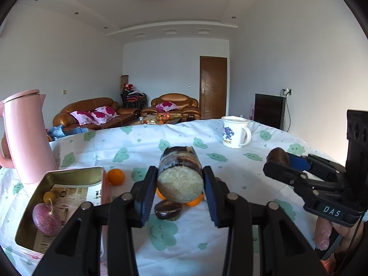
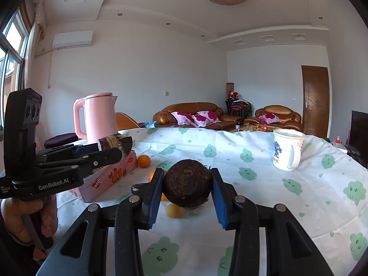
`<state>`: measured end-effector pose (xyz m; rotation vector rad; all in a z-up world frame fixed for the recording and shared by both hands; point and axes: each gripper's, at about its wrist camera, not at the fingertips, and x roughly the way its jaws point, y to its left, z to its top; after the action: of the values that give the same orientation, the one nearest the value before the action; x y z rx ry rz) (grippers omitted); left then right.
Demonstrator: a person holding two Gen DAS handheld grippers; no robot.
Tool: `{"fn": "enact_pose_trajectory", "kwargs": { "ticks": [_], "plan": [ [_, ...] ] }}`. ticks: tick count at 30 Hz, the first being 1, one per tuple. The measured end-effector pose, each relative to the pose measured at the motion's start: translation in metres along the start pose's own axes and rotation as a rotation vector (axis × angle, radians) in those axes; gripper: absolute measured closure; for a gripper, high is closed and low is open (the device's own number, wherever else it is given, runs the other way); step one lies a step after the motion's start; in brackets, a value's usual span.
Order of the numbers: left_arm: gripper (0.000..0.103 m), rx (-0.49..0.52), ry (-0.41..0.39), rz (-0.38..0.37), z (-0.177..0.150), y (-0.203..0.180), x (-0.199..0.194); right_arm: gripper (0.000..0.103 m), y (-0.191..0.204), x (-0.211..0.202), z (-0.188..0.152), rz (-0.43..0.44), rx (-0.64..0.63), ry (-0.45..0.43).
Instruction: Organize fruits
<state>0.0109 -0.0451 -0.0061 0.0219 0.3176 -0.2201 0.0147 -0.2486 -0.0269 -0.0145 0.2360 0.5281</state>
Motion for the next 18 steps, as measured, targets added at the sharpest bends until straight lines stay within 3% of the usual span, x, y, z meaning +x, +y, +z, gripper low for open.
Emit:
{"fn": "enact_pose_trajectory", "kwargs": {
  "ticks": [18],
  "plan": [
    [0.062,-0.056,0.044,0.065,-0.002,0.034,-0.001,0.061,0.035,0.033,0.030,0.091,-0.079,0.040]
  ]
}}
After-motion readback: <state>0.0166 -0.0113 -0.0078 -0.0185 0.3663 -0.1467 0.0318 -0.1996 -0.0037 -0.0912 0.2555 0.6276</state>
